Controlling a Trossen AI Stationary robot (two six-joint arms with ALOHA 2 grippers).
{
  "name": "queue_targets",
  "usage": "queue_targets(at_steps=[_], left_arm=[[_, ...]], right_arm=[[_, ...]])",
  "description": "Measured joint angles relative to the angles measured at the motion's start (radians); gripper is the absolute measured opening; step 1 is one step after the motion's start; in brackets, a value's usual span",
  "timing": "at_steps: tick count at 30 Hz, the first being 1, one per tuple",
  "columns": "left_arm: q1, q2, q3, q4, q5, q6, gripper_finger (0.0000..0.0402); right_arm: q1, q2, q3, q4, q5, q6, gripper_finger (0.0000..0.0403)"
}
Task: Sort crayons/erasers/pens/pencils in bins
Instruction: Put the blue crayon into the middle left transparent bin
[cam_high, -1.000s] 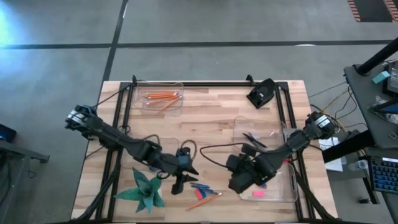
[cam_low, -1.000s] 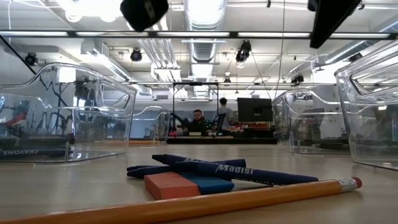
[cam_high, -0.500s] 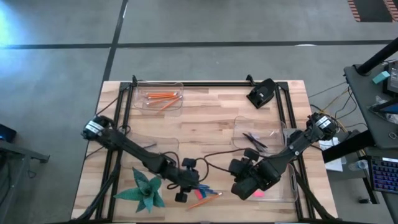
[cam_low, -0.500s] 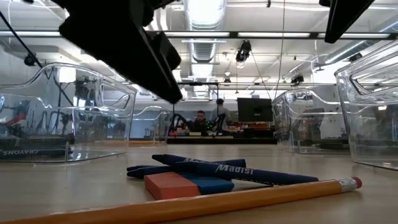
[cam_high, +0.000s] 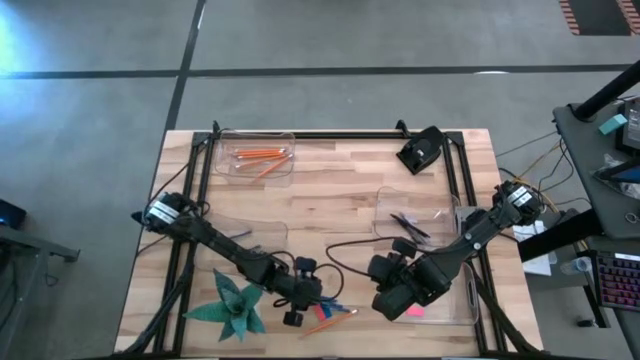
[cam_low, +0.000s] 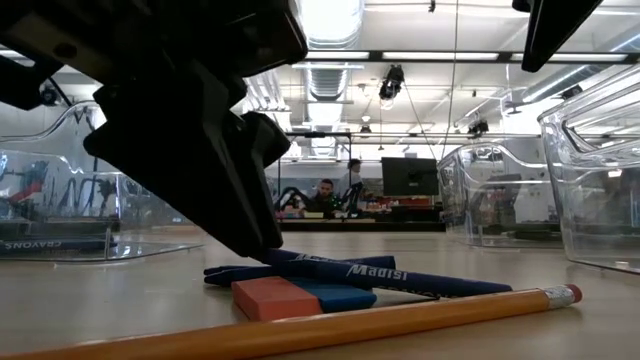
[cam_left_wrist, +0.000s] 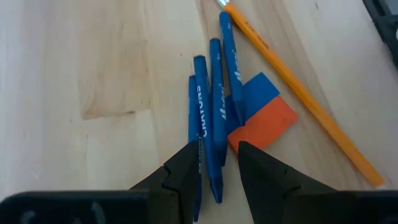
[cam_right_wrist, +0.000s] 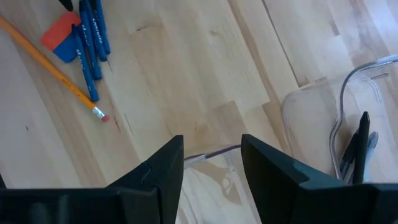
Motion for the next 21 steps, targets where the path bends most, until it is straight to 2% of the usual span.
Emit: queue_targets(at_steps=[12,21], left_arm=[[0.000,0.000,-0.002,0.022,-0.028,0.103,0.0063],[0.000,0.010,-0.008,0.045,-0.028,0.120,0.0061]], right_arm=[[0.000,0.000,-0.007,-0.006,0.000,0.002,0.0153],[-0.001,0.000,-0.007,-0.007,0.000,0.002,0.0153]])
